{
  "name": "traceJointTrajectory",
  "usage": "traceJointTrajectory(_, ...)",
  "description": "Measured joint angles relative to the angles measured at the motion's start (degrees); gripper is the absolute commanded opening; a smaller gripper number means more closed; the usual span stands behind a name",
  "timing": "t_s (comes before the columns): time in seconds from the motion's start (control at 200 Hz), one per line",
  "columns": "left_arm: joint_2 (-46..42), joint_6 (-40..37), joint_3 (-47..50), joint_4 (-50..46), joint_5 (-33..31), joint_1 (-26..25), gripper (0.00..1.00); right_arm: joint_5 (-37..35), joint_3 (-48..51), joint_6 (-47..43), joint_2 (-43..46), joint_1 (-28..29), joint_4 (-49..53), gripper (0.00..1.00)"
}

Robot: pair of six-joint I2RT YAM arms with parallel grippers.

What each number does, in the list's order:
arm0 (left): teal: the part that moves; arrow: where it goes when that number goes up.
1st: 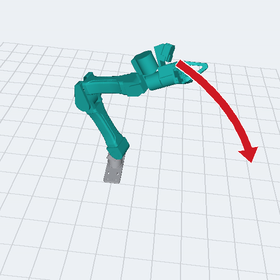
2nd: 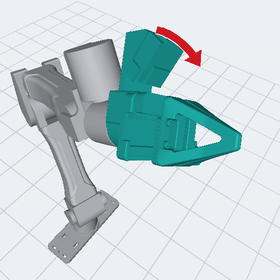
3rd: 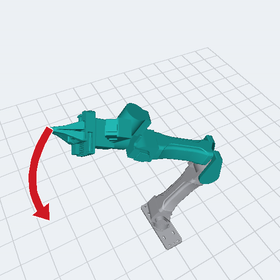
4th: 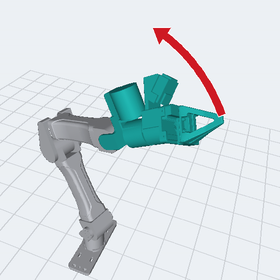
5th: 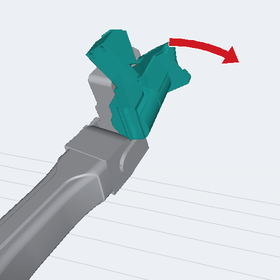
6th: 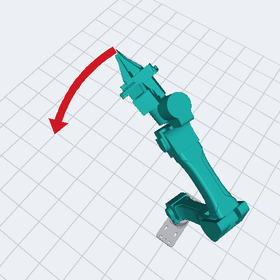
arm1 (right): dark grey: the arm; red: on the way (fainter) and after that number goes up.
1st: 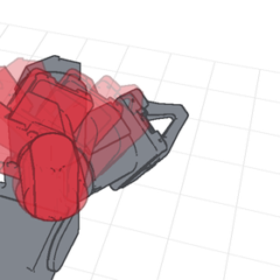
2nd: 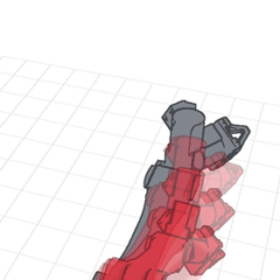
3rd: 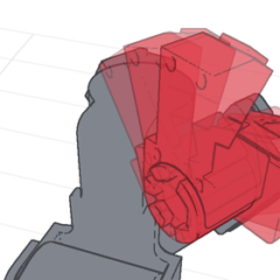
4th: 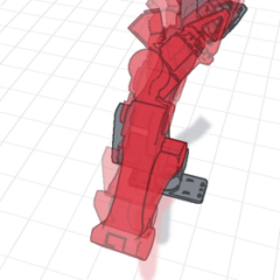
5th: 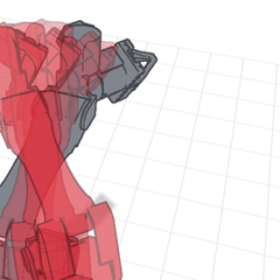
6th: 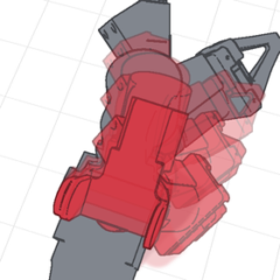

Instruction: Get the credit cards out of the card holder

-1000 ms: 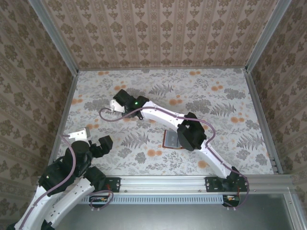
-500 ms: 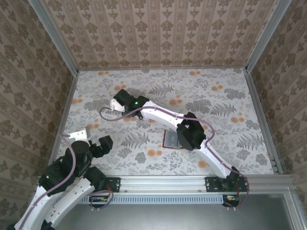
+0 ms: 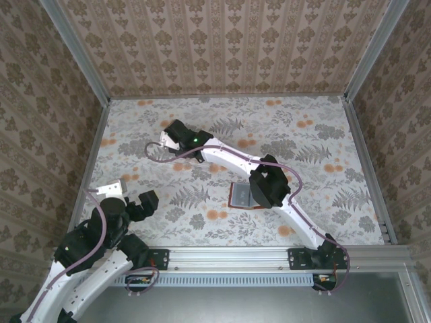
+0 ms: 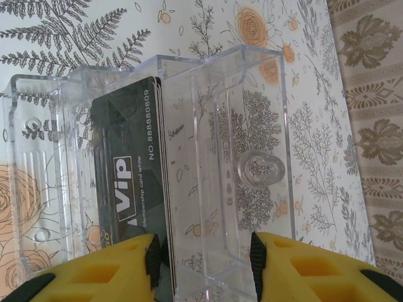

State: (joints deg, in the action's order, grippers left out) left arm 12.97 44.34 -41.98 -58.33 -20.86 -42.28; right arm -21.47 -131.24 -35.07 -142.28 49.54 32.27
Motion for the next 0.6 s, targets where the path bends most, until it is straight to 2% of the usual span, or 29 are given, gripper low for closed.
traceJointTrajectory(0.36, 0.0, -0.7, 0.4, 1.5, 1.3, 0.0, 1.00, 4.3, 5.8, 5.0, 4.5, 0.6, -0.6, 0.50)
traceJointTrajectory(0.465, 0.0, -1.0, 0.9, 2.2, 2.1, 0.0, 1.00, 5.3, 9.0, 7.6, 8.1, 1.0, -1.0, 0.50)
traceJointTrajectory(0.6, 1.2, -1.6, 1.9, 4.0, 3.7, 0.0, 1.00, 6.1, 18.1, 12.6, 16.0, 1.4, -3.8, 0.50)
